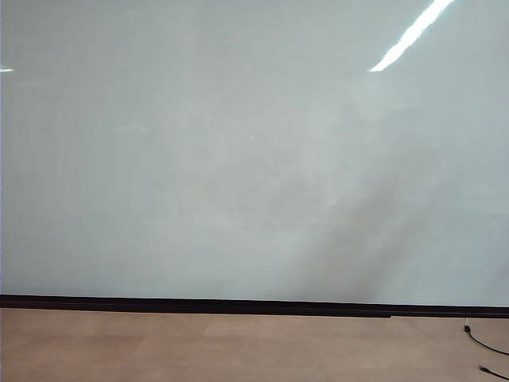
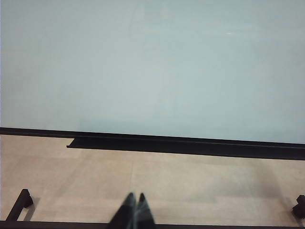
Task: Pick up the pen on the shelf to the right of the whiteboard and write the letter Z.
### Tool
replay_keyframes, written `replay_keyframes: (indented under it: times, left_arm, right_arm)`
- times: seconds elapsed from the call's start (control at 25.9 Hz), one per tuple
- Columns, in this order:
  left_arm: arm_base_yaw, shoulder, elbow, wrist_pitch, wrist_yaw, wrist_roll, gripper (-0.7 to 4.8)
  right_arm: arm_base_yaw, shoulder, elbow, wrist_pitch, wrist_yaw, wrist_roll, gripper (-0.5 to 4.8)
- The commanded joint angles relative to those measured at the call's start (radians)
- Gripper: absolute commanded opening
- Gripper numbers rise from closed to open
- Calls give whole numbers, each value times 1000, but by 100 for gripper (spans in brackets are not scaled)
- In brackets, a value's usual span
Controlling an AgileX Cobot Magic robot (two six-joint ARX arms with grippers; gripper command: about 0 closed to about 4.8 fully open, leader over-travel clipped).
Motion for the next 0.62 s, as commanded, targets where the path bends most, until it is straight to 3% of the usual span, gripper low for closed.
replay_keyframes:
  times: [0.04, 0.43, 0.46, 0.62]
  left_arm:
    - [0, 0, 2, 5, 0, 4, -5]
    - [0, 0, 2, 5, 0, 4, -4]
    - [0, 0, 2, 5, 0, 4, -5]
    - [0, 0, 2, 5, 0, 4, -5]
  right_arm:
    - [0, 0, 5, 15, 9, 1, -5]
    - [0, 0, 5, 16, 13, 0, -5]
    - [0, 0, 5, 15, 47, -6, -5]
    - [0, 0, 5, 13, 388, -13, -5]
